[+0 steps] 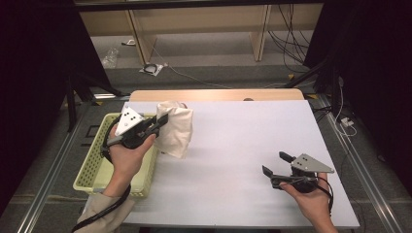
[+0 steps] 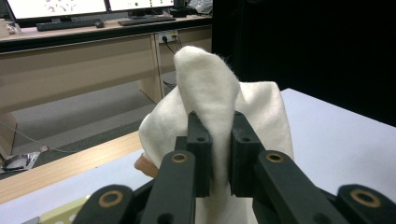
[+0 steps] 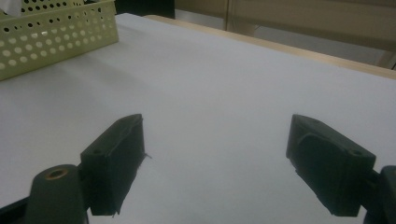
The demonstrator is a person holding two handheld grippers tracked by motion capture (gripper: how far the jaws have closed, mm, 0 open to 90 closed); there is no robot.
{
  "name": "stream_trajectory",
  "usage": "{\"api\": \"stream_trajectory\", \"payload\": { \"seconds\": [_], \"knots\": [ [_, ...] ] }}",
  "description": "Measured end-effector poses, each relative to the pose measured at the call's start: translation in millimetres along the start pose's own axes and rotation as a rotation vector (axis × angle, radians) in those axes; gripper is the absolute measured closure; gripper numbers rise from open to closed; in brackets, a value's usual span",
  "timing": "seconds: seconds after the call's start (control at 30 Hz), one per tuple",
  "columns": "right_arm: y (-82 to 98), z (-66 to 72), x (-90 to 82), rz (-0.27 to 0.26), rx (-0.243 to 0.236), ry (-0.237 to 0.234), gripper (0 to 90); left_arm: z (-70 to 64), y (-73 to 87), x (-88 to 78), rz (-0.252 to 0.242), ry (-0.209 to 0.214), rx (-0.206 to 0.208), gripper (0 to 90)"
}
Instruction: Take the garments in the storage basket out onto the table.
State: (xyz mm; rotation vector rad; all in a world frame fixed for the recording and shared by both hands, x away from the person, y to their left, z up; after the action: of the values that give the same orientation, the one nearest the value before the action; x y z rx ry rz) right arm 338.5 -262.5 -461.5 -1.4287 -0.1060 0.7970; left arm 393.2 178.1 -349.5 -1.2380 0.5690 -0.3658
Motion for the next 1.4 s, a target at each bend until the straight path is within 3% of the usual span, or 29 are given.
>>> {"api": "stream_trajectory", "payload": {
  "seconds": [1.4],
  "knots": [
    [-0.4,-0.8,0.1,-0.013,0.003,0.001,20.6,-22.3,2.2,12.7,0.006,0.076,0.016,81.1]
  ]
}}
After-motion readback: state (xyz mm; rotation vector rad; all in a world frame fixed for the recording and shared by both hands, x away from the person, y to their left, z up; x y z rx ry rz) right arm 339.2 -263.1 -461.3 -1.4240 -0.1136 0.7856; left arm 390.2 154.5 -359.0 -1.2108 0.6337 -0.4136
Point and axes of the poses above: each handheld gripper's, and its own axes: x roughly forward along the jaws, y roughly out of its underside, z roughly to its left, the point moved 1 cm from there along x, roughly forward along the jaws, and after that the axes turned 12 degrees about x, right-handed, at the moved point
